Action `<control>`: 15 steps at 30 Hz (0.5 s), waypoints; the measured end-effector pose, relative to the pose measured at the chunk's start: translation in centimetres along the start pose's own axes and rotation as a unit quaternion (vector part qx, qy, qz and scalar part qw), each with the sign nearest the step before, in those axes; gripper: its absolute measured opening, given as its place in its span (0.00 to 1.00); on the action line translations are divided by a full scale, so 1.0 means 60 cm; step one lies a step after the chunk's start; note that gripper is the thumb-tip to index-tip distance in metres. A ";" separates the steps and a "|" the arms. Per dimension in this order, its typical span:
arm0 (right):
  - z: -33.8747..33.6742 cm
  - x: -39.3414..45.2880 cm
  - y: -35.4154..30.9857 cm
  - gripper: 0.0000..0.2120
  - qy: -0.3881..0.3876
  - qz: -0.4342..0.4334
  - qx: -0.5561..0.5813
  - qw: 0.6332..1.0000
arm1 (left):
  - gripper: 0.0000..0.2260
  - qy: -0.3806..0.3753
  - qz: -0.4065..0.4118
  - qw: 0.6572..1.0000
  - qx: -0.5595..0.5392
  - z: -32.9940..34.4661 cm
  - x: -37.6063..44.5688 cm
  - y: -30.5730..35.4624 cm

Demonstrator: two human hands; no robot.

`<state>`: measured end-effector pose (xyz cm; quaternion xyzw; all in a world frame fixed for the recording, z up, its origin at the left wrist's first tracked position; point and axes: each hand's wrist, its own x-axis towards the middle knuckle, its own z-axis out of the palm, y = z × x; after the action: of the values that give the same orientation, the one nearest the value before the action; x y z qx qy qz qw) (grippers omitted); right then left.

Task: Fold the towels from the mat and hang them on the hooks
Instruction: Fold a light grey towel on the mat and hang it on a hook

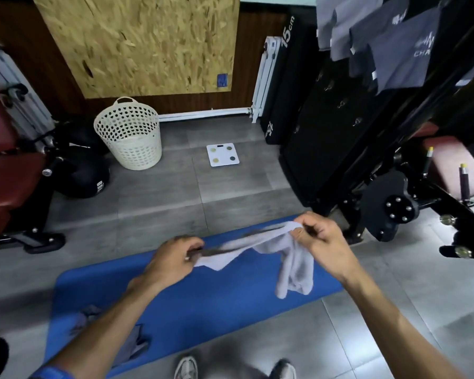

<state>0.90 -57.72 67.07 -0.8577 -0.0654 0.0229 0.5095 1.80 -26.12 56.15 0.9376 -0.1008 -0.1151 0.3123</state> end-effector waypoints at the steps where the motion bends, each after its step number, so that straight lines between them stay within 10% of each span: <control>1: -0.003 0.008 0.001 0.08 -0.029 -0.004 0.011 1.000 | 0.11 0.021 0.037 0.999 -0.023 0.004 0.014 0.046; 11: -0.142 0.084 0.018 0.09 -0.093 -0.039 0.093 0.991 | 0.06 0.089 0.037 0.963 -0.253 0.060 0.113 0.340; 15: -0.202 0.107 0.035 0.06 -0.089 -0.095 0.076 0.989 | 0.05 0.129 0.023 0.987 -0.091 0.093 0.128 0.394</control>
<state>8.71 -68.37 71.22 -0.8011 -0.1896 0.0553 0.5650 4.82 -49.79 65.04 0.9096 -0.0702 0.0049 0.4096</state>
